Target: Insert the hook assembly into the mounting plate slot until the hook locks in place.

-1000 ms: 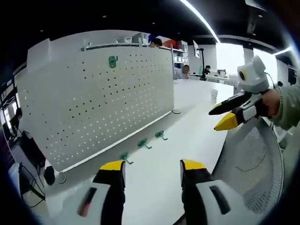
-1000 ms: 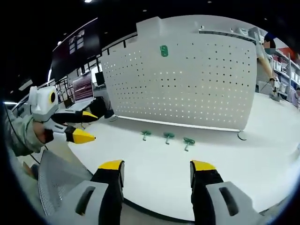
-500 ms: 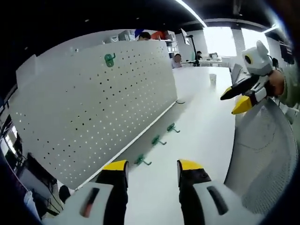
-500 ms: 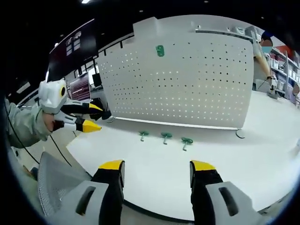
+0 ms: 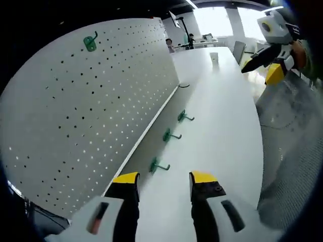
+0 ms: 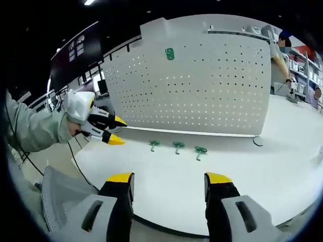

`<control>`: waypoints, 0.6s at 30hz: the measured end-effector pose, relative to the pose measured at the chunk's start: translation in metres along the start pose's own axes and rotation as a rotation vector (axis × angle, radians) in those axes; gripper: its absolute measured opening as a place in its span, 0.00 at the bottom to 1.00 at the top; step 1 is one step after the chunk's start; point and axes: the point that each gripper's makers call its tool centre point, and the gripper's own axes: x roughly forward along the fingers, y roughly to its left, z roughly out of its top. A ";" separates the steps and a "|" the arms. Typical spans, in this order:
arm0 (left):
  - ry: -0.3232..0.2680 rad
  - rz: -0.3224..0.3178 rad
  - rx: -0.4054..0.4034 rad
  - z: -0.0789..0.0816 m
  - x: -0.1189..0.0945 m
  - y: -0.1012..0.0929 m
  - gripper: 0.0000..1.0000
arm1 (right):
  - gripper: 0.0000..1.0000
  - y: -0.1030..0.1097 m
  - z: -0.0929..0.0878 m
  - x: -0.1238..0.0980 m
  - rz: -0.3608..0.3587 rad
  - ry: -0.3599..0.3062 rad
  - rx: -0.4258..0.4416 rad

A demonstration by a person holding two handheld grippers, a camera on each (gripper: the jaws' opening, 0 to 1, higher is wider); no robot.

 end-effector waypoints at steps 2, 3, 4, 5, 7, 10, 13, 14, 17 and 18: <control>0.014 -0.014 0.020 -0.003 0.009 0.004 0.39 | 0.55 -0.001 -0.001 0.000 -0.002 0.003 0.000; 0.020 -0.018 0.025 -0.005 0.013 0.006 0.38 | 0.55 -0.001 -0.001 0.000 -0.002 0.004 0.001; 0.030 -0.024 0.028 -0.008 0.018 0.009 0.37 | 0.55 0.000 -0.002 0.000 -0.001 0.004 -0.001; 0.035 -0.024 0.028 -0.010 0.022 0.012 0.37 | 0.55 0.000 -0.002 0.000 -0.001 0.005 0.000; 0.046 -0.030 0.030 -0.011 0.027 0.014 0.36 | 0.55 -0.001 -0.004 0.002 -0.001 0.010 0.008; 0.043 -0.042 0.052 -0.010 0.036 0.019 0.34 | 0.55 -0.001 -0.003 0.004 -0.003 0.009 0.019; 0.039 -0.049 0.062 -0.007 0.046 0.023 0.32 | 0.54 -0.001 -0.003 0.007 -0.001 0.010 0.021; 0.039 -0.053 0.064 -0.007 0.049 0.024 0.32 | 0.54 -0.001 -0.002 0.008 -0.001 0.010 0.019; 0.043 -0.071 0.077 -0.008 0.061 0.026 0.31 | 0.54 -0.002 0.000 0.010 -0.002 0.009 0.025; 0.046 -0.078 0.081 -0.008 0.063 0.026 0.31 | 0.54 -0.002 0.001 0.011 -0.001 0.009 0.024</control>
